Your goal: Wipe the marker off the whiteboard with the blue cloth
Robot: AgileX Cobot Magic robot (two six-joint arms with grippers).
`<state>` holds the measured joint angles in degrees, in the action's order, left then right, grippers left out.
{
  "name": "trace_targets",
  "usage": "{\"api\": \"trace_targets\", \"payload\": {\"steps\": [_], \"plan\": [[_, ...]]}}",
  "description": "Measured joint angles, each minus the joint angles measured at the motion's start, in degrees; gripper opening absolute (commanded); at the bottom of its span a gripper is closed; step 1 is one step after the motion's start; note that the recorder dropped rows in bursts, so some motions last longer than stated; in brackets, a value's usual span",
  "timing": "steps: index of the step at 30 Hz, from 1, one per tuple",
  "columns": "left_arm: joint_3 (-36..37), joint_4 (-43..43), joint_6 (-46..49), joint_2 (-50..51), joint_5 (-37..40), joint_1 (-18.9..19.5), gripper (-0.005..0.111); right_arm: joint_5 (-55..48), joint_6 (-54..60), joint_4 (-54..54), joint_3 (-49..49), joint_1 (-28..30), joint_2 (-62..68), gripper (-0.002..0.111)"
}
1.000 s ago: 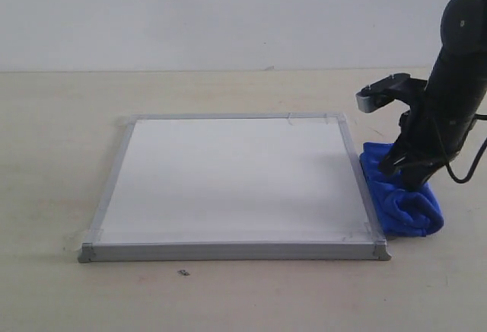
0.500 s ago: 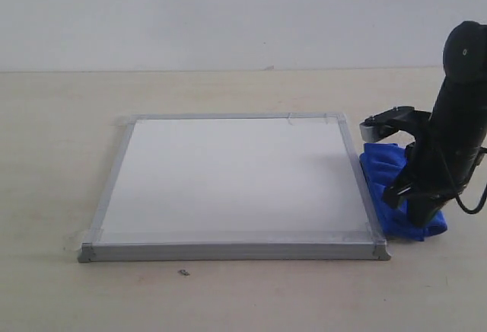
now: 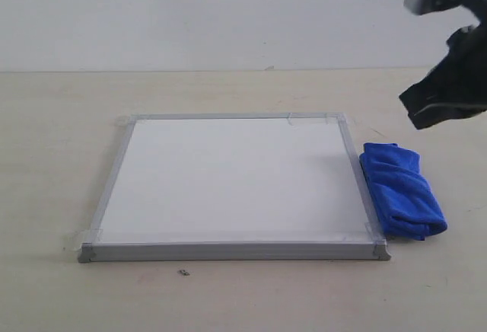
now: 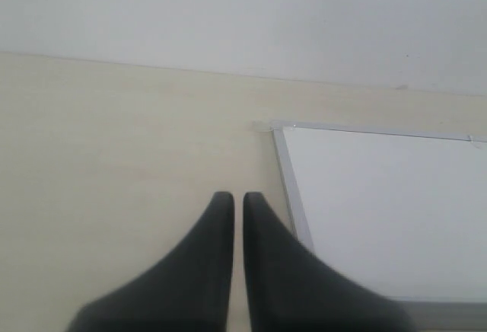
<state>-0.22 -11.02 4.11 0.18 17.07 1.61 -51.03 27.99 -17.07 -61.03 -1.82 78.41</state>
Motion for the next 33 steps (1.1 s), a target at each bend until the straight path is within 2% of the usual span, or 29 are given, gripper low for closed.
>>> {"api": "trace_targets", "payload": {"steps": [9,16,21,33], "plan": [[0.0,0.0,0.0,0.0,0.0,0.0,0.004,13.2,-2.6,-0.5,13.9,0.0,-23.0,0.0],[0.0,0.0,0.0,0.0,0.0,0.0,0.004,17.8,-2.8,-0.5,23.5,0.0,-39.9,0.0],[0.0,0.0,0.0,0.0,0.0,0.0,0.004,17.9,-6.1,-0.5,24.0,0.0,-42.5,0.0],[0.0,0.0,0.0,0.0,0.0,0.0,0.004,17.9,-6.2,-0.5,24.0,0.0,-43.7,0.0]]}}
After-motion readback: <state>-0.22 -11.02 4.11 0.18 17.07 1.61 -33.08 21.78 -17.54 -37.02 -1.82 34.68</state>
